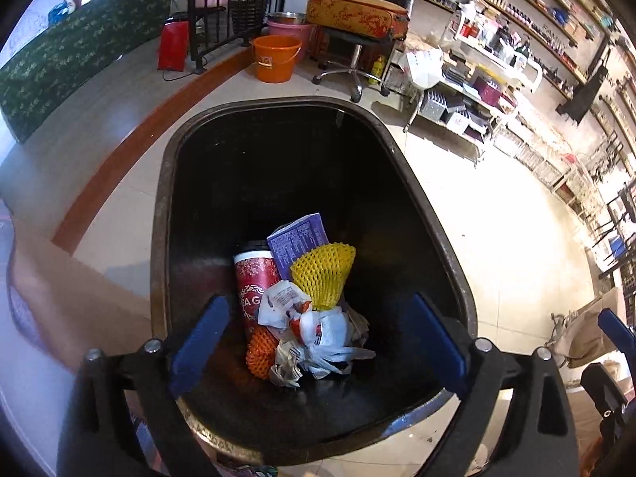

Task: Collect trash

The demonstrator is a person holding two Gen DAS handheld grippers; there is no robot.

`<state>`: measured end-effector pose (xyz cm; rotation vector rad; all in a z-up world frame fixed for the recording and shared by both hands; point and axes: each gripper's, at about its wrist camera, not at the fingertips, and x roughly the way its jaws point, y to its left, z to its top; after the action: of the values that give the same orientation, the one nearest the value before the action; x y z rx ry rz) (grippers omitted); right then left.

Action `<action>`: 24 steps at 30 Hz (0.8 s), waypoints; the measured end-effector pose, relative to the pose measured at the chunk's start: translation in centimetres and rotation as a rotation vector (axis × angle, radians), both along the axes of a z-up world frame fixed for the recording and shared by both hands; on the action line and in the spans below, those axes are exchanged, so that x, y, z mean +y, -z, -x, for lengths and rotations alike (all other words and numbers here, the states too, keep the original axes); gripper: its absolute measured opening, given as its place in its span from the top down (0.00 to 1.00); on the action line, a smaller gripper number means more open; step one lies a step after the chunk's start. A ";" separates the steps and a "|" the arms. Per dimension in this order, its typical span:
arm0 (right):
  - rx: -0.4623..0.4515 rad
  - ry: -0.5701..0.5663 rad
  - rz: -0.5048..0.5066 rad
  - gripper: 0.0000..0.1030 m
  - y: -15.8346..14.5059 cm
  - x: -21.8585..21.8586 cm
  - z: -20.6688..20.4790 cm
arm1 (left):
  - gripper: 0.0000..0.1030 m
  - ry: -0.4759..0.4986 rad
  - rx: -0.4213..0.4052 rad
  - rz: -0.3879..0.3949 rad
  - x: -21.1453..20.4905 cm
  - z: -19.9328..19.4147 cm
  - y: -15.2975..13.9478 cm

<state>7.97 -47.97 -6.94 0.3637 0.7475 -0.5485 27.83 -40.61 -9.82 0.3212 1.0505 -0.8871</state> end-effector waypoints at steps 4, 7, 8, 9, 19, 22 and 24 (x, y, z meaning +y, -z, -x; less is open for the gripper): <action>-0.003 0.006 0.018 0.19 -0.4 0.2 0.2 | 0.11 -0.016 -0.020 0.045 1.1 0.5 -1.3; -0.012 0.016 0.037 0.14 -0.9 0.5 0.4 | 0.10 -0.030 -0.046 0.069 2.6 1.2 -2.6; -0.016 0.019 0.046 0.13 -1.1 0.7 0.4 | 0.10 -0.039 -0.055 0.080 3.3 1.4 -3.1; -0.018 0.021 0.052 0.11 -1.3 0.9 0.4 | 0.08 -0.055 -0.074 0.094 4.2 1.8 -3.7; -0.098 -0.067 0.045 0.05 -2.3 6.3 0.1 | 0.05 -0.194 -0.248 0.162 15.9 6.4 -7.8; -0.101 -0.131 0.052 0.05 -2.5 9.5 -0.5 | 0.05 -0.310 -0.297 0.133 20.1 7.8 -8.4; -0.121 -0.143 0.065 0.05 -3.0 11.9 -0.3 | 0.05 -0.382 -0.294 0.154 23.0 8.6 -8.5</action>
<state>8.25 -36.11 -3.95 0.2779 0.6316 -0.4114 19.23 -17.58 -1.35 0.1102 0.7325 -0.5518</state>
